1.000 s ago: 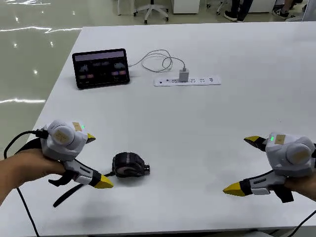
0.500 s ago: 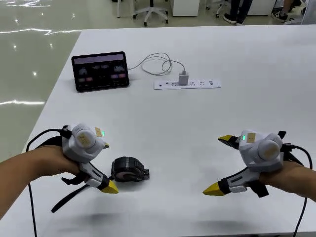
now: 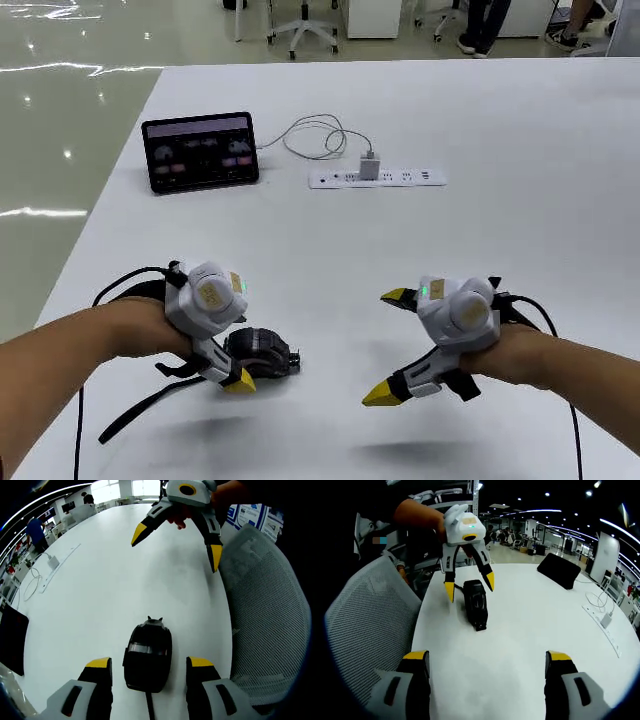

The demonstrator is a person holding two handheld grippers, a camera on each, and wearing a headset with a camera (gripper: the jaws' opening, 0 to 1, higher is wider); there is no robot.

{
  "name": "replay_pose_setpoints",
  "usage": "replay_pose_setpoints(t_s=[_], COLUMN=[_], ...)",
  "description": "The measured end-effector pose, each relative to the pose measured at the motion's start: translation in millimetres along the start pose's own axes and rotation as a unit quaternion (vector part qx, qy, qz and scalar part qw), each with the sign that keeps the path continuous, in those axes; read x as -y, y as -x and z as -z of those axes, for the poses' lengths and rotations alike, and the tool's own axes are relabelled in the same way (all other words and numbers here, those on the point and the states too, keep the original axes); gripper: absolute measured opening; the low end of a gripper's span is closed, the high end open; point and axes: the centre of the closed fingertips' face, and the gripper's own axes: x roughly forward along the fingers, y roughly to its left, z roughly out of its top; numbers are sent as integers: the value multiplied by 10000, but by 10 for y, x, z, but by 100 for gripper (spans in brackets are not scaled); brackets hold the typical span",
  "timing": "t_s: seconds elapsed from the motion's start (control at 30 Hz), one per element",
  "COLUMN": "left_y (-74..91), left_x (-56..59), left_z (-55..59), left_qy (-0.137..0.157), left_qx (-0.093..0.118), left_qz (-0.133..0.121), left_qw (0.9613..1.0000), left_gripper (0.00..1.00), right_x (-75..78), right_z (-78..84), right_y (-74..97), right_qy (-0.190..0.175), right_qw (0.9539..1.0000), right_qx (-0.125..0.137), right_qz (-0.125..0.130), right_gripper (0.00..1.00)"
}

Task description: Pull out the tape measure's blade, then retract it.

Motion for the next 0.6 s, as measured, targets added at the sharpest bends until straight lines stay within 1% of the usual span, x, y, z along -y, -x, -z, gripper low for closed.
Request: replay_pose_setpoints(t_s=[0.07, 0.13, 0.23, 0.3, 0.37, 0.47, 0.53, 0.6], left_y=[-5, -16, -36, -52, -54, -60, -65, -63], left_x=[-13, -23, -24, -27, -18, -20, -14, -19], left_z=[-10, -26, -30, -22, -31, -32, -29, -32], left_qy=[-14, -60, -156, -248, -305, -406, -485, -454], left_qx=[0, 29, -6, -34, -50, -53, -5, 34], left_qz=[-58, -71, -75, -64, -57, -46, -41, -39], left_qw=[10000, 10000, 9999, 9997, 9995, 9991, 9988, 9990], left_gripper=[50, 43, 38, 33, 33, 33, 33, 32], right_x=[-29, -60, -103, -90, -98, -123, -133, -147], right_z=[-70, -151, -261, -332, -393, -481, -511, -529], right_y=[-80, -159, -266, -328, -372, -452, -484, -532], right_qy=[27, 52, 120, 113, 126, 158, 214, 243], right_qw=[10000, 9999, 9995, 9994, 9993, 9989, 9987, 9984], right_qx=[20, 108, 196, 232, 261, 269, 267, 249], right_qz=[-41, -85, -202, -214, -242, -356, -390, -444], right_gripper=[91, 91, 89, 86, 86, 85, 83, 81])
